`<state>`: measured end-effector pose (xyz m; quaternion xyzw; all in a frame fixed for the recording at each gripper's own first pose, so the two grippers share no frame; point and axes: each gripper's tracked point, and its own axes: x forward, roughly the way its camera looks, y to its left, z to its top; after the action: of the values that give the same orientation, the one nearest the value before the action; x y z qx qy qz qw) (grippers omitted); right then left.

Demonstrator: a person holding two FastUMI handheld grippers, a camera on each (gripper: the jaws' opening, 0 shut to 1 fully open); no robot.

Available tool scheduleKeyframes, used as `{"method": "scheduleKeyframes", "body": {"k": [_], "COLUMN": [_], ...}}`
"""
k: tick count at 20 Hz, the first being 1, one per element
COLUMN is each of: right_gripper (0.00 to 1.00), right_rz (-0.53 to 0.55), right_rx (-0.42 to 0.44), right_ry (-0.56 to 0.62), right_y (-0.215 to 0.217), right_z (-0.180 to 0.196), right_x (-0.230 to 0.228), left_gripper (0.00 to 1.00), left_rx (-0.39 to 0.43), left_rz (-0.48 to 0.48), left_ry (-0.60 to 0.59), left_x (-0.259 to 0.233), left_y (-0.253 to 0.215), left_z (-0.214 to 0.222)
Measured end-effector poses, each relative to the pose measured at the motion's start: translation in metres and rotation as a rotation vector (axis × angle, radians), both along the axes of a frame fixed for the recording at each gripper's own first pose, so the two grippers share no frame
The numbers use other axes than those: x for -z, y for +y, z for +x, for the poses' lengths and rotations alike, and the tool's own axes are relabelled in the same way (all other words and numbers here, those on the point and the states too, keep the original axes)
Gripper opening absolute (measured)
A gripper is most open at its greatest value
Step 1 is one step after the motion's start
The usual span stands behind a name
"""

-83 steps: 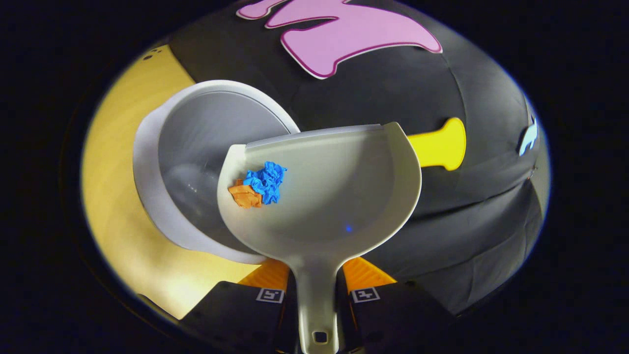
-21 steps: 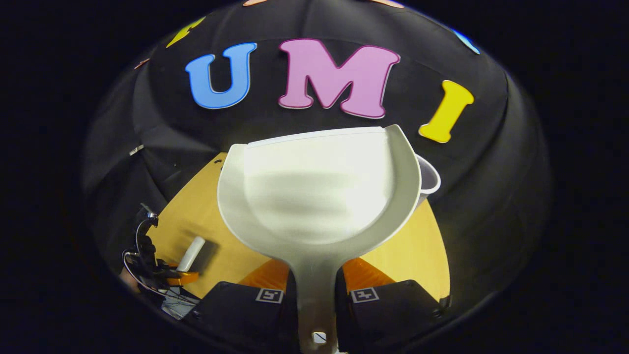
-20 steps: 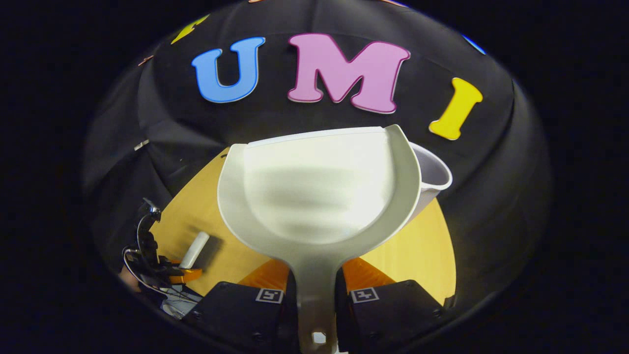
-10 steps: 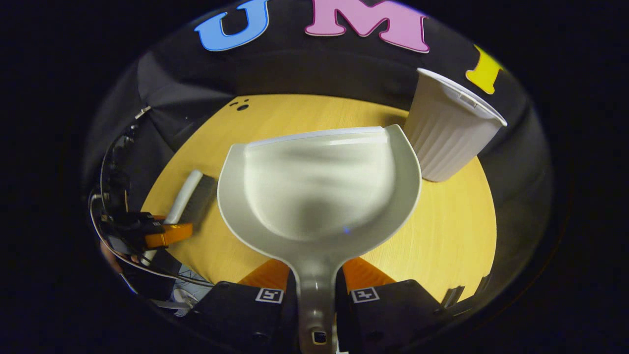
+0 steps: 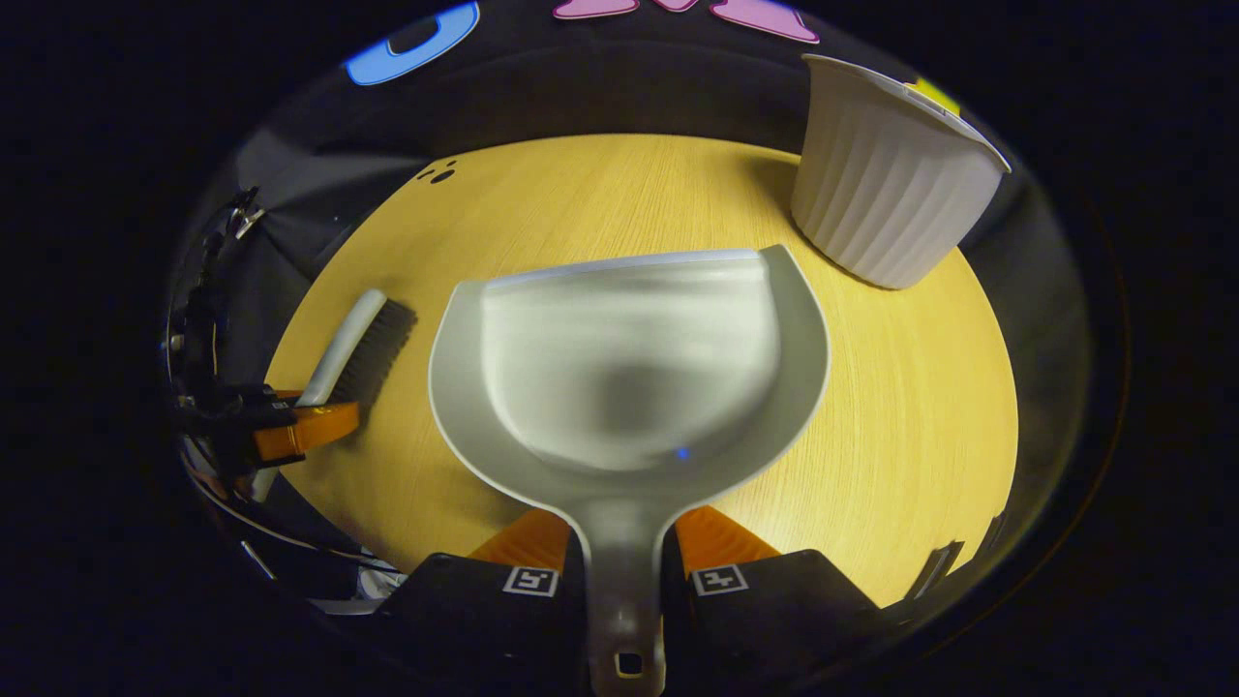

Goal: Pick up the small broom and dustpan from the desktop, sweep the trash into the dustpan with the broom, and then empty the trash into the garbage bin.

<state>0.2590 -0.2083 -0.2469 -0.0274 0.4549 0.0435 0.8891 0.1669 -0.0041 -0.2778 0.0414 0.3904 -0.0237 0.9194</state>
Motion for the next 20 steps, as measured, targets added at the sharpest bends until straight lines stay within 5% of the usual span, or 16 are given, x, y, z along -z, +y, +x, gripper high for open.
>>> {"method": "scheduleKeyframes", "body": {"k": [7,9,12,13,14,15,16,17,18,20], "right_gripper": [0.39,0.32,0.39,0.32,0.46,0.47,0.68,0.67,0.91,1.0], "right_rz": [0.012,0.03,0.026,0.027,0.04,0.057,0.066,0.076,0.078,0.06], "right_rx": [-0.009,0.004,-0.006,-0.007,-0.002,-0.002,0.001,0.002,0.003,0.016], "right_ry": [0.112,0.118,0.123,0.12,0.113,0.109,0.099,0.089,0.076,0.036], "right_y": [-0.005,-0.002,0.0,0.0,0.004,0.008,0.01,0.013,0.015,0.014], "right_z": [-0.008,-0.008,-0.011,-0.008,-0.008,-0.006,-0.007,-0.008,-0.011,-0.015], "right_x": [0.026,0.026,0.028,0.028,0.025,0.023,0.022,0.019,0.015,0.004], "left_gripper": [0.3,0.3,0.31,0.35,0.35,0.36,0.36,0.49,0.62,0.82], "left_rx": [-0.04,-0.049,-0.072,-0.075,-0.081,-0.083,-0.08,-0.067,-0.056,-0.049], "left_rz": [0.013,0.019,0.018,0.008,-0.001,-0.016,-0.032,-0.054,-0.068,-0.074], "left_ry": [0.014,0.014,0.011,0.013,0.012,0.001,-0.011,-0.033,-0.061,-0.138], "left_x": [-0.002,0.001,0.004,0.004,0.002,0.0,-0.003,-0.008,-0.016,-0.037], "left_y": [-0.005,-0.004,-0.002,-0.004,-0.003,-0.003,-0.002,-0.003,-0.007,-0.006], "left_z": [0.016,0.015,0.014,0.013,0.01,0.006,0.002,-0.002,-0.005,-0.015]}}
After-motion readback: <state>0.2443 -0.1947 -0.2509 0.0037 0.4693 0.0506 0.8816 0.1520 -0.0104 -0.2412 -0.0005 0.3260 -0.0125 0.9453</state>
